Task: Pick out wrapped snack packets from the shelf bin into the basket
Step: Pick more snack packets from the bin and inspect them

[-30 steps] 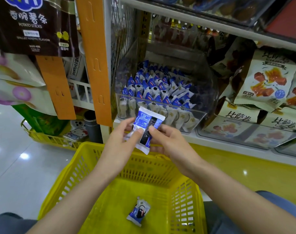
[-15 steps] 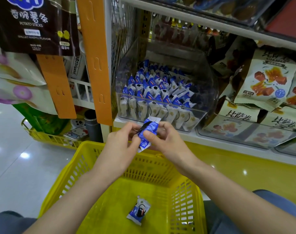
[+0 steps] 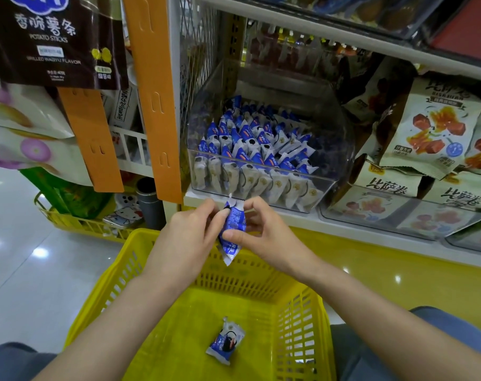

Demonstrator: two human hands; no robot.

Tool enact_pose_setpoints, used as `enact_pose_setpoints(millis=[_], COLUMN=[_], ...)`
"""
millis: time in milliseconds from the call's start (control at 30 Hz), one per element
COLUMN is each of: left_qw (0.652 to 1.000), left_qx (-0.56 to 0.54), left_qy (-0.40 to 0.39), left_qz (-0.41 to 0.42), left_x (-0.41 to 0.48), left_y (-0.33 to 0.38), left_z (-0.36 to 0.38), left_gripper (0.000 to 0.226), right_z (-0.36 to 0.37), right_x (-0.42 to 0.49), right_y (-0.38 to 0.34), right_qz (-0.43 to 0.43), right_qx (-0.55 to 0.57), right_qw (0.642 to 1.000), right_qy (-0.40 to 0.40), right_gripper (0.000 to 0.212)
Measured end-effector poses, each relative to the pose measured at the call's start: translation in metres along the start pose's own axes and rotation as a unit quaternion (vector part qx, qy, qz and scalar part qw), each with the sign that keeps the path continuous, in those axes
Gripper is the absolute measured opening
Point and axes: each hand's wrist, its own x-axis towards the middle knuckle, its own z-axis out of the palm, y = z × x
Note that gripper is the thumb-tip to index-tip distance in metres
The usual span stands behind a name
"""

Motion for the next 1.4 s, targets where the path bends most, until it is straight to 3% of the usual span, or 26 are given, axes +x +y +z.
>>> enact_pose_setpoints(millis=[133, 233, 367, 467, 533, 700, 833, 933, 1000, 1133, 1200, 1333, 1400], left_qw=[0.999, 0.990, 0.938, 0.940, 0.945, 0.947, 0.931, 0.908, 0.897, 0.860, 0.849, 0.820, 0.841], left_qx=[-0.040, -0.133, -0.320, -0.310, -0.297, -0.287, -0.327, -0.373, -0.395, -0.450, -0.461, -0.517, -0.489], left_qy=[-0.013, -0.022, -0.067, -0.065, -0.048, -0.068, -0.071, -0.079, -0.066, 0.016, 0.039, -0.027, -0.040], left_qz=[-0.016, -0.053, -0.115, -0.124, -0.132, -0.125, -0.148, -0.174, -0.189, -0.242, -0.254, -0.245, -0.227], left_x=[0.001, 0.003, 0.001, 0.003, 0.006, 0.008, 0.009, 0.009, 0.009, 0.012, 0.014, 0.013, 0.012], left_y=[0.001, 0.008, 0.017, 0.015, 0.012, 0.010, 0.012, 0.014, 0.014, 0.011, 0.009, 0.013, 0.018], left_z=[0.002, 0.004, 0.003, 0.004, 0.004, 0.002, 0.001, 0.000, 0.000, -0.002, -0.005, -0.007, -0.007], left_gripper=[0.028, 0.030, 0.032, 0.011, 0.012, 0.018, 0.028, 0.029, 0.029, 0.029, 0.030, 0.028, 0.024], right_z=[0.002, 0.004, 0.005, 0.005, 0.006, 0.000, -0.002, -0.004, -0.005, -0.001, 0.002, -0.001, -0.005], right_x=[0.000, 0.001, 0.002, -0.001, -0.002, 0.001, -0.002, -0.003, -0.003, -0.004, -0.003, 0.001, 0.002], right_y=[0.003, 0.007, 0.010, 0.011, 0.009, 0.001, -0.001, 0.000, 0.000, 0.004, 0.005, 0.002, 0.001], right_qz=[-0.022, -0.033, -0.065, -0.078, -0.079, -0.062, -0.160, -0.235, -0.219, -0.105, -0.071, -0.041, -0.024], right_qx=[-0.014, -0.047, -0.124, -0.155, -0.151, -0.037, -0.093, -0.165, -0.156, -0.121, -0.078, 0.071, 0.113], right_qw=[1.000, 0.996, 0.978, 0.976, 0.979, 0.991, 0.976, 0.950, 0.955, 0.985, 0.993, 0.995, 0.992], right_qy=[0.008, 0.075, 0.156, 0.133, 0.115, 0.109, 0.113, 0.127, 0.127, 0.059, 0.046, 0.053, 0.046], right_gripper=[0.036, 0.046, 0.061, 0.067, 0.061, 0.009, 0.016, 0.009, 0.011, 0.034, 0.030, 0.021, 0.017])
